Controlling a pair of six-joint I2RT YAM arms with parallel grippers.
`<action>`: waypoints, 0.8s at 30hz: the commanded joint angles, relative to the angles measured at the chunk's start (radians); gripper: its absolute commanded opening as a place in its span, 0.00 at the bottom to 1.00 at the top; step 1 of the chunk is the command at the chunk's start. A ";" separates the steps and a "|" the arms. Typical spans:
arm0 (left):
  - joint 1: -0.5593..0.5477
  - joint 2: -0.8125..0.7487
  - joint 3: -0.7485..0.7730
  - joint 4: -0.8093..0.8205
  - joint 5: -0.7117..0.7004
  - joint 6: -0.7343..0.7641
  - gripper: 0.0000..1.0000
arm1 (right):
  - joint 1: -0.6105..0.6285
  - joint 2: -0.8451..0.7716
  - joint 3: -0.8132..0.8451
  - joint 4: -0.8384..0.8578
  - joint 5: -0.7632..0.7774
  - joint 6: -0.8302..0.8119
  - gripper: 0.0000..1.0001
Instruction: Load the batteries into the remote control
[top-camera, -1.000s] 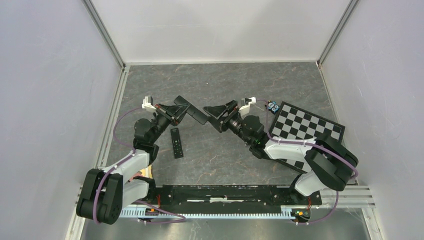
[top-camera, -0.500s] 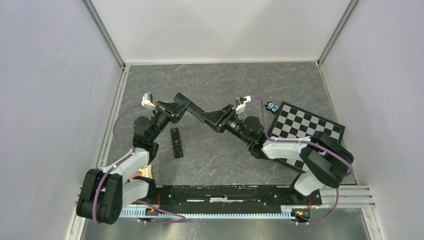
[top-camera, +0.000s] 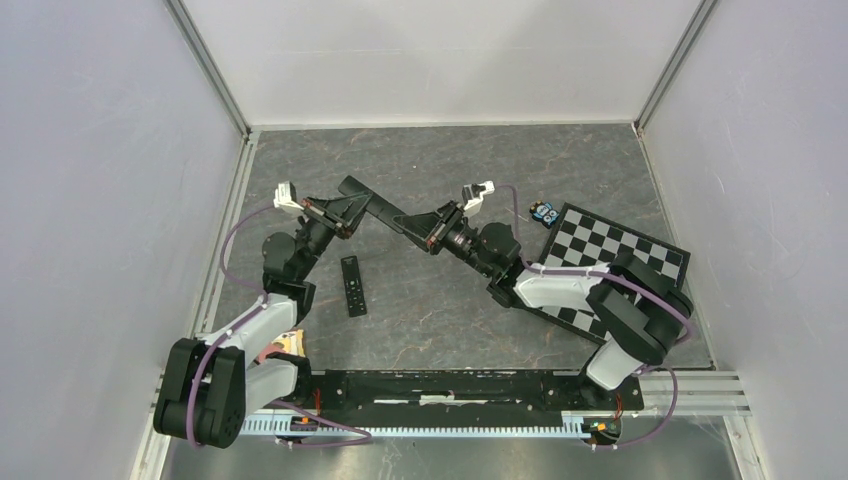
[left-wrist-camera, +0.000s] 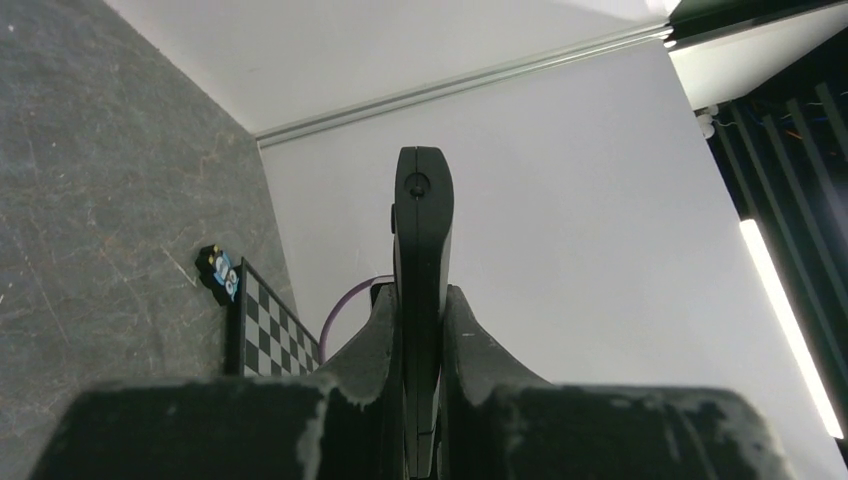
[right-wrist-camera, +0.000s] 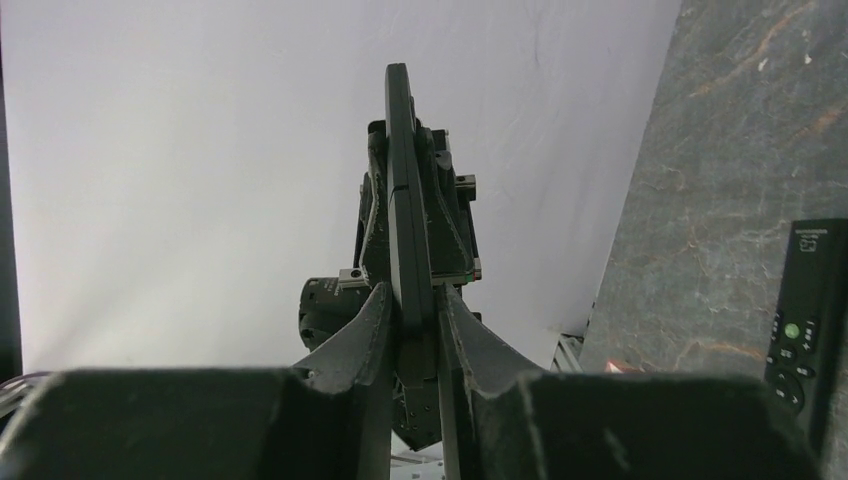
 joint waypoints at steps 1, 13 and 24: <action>-0.073 -0.015 0.047 0.175 0.204 0.001 0.02 | 0.002 0.052 0.082 0.013 0.011 -0.003 0.17; -0.131 -0.024 0.071 0.114 0.423 0.127 0.02 | -0.011 0.078 0.187 -0.064 -0.096 -0.112 0.24; -0.135 -0.025 0.074 0.018 0.432 0.217 0.02 | -0.036 0.027 0.139 -0.054 -0.151 -0.182 0.37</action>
